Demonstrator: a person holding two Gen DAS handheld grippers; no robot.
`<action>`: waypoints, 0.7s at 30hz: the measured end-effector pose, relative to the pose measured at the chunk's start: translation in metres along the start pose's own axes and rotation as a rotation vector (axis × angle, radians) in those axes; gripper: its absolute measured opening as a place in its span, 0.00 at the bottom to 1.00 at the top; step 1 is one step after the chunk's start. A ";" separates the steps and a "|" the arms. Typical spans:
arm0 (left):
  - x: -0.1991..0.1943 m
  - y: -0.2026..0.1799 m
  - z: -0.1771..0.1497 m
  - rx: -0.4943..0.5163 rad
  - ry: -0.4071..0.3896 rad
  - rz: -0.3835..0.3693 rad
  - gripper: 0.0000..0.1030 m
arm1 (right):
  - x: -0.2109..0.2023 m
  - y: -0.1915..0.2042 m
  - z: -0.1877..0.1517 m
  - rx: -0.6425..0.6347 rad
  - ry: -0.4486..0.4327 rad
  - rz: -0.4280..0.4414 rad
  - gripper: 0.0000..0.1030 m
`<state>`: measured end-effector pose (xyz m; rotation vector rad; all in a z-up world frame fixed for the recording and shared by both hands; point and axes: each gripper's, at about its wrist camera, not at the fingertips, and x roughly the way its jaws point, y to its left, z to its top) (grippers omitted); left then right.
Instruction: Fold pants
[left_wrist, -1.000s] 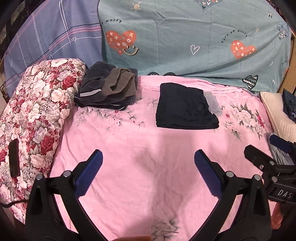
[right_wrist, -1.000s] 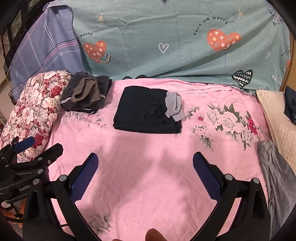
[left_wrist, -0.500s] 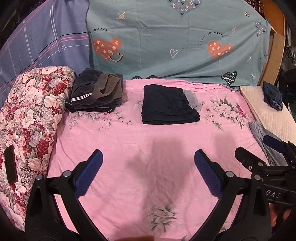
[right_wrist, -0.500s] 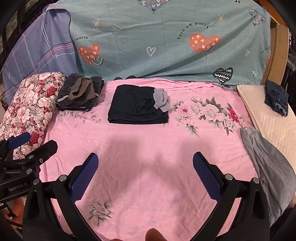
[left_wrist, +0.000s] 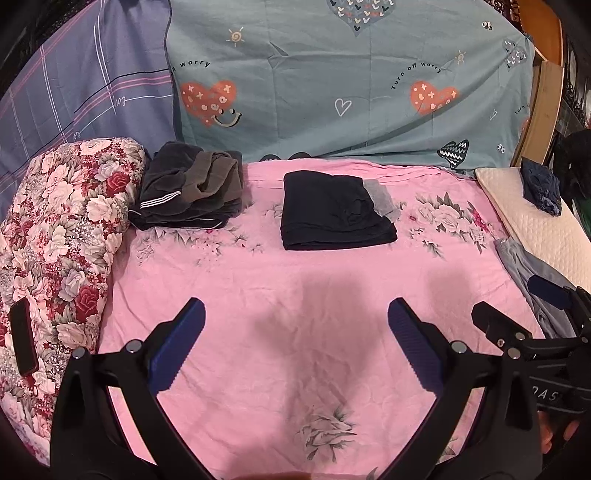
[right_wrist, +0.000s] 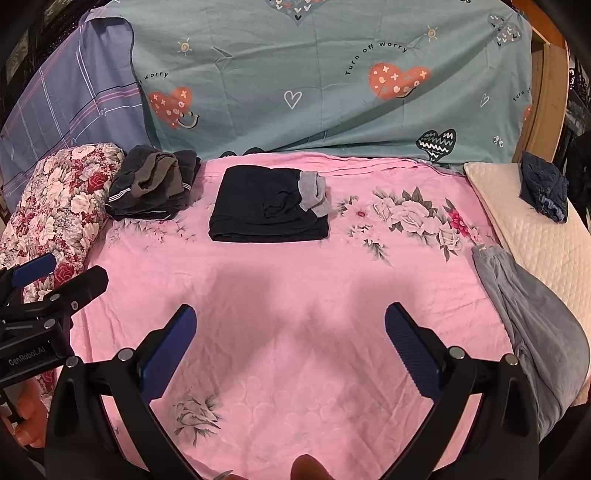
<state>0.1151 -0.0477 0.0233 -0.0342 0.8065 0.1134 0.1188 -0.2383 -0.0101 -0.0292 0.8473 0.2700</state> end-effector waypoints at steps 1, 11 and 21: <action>0.000 0.000 0.000 0.001 0.001 0.002 0.98 | 0.000 0.000 0.000 0.000 0.000 -0.001 0.99; 0.005 0.001 0.000 0.003 0.002 0.005 0.98 | 0.005 0.000 0.002 -0.005 0.013 0.009 0.99; 0.012 0.001 0.004 0.002 0.012 0.007 0.98 | 0.010 -0.003 0.005 -0.006 0.014 0.016 0.99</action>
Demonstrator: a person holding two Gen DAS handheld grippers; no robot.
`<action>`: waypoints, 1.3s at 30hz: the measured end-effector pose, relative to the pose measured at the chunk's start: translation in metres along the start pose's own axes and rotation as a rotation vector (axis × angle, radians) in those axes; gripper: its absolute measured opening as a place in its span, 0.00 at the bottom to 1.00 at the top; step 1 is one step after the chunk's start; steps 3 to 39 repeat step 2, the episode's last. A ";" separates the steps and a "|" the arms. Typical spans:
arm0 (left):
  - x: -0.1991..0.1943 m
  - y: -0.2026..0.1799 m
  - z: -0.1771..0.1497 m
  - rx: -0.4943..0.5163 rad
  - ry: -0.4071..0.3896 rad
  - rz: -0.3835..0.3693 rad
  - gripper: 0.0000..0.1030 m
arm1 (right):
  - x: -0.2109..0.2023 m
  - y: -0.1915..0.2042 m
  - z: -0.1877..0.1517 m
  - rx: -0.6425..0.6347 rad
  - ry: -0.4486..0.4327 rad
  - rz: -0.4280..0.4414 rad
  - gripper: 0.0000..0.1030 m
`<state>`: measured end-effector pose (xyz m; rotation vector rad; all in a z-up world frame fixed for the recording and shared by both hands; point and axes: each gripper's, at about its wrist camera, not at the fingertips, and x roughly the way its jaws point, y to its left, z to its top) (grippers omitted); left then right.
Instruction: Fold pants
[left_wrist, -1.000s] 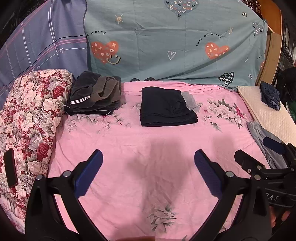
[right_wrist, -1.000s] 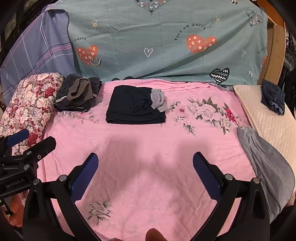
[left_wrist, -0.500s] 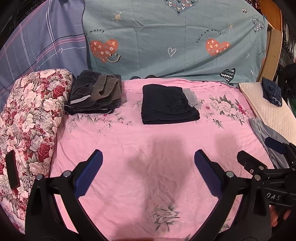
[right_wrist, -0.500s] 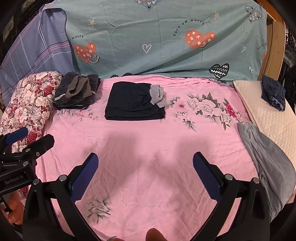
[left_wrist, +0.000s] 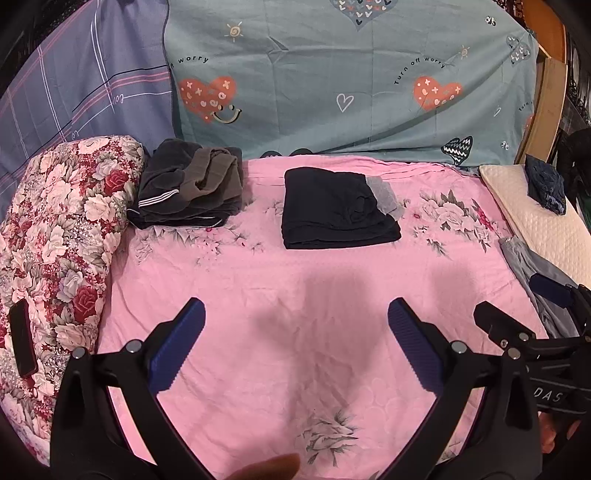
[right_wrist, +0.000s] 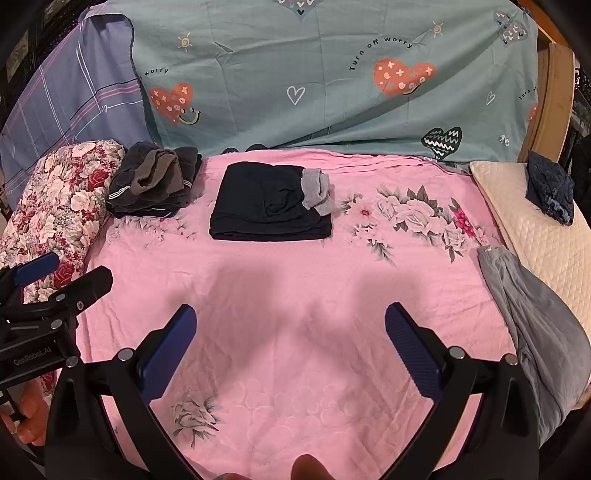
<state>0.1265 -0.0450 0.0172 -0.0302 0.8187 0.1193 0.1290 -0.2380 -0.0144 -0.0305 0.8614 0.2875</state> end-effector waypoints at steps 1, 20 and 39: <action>0.000 0.000 0.000 0.000 -0.001 0.000 0.98 | 0.000 0.000 0.000 0.000 0.000 -0.001 0.99; 0.001 0.000 0.001 0.000 -0.001 -0.001 0.98 | 0.000 0.000 0.000 0.000 0.001 0.000 0.99; 0.001 0.000 0.001 0.000 -0.001 -0.001 0.98 | 0.000 0.000 0.000 0.000 0.001 0.000 0.99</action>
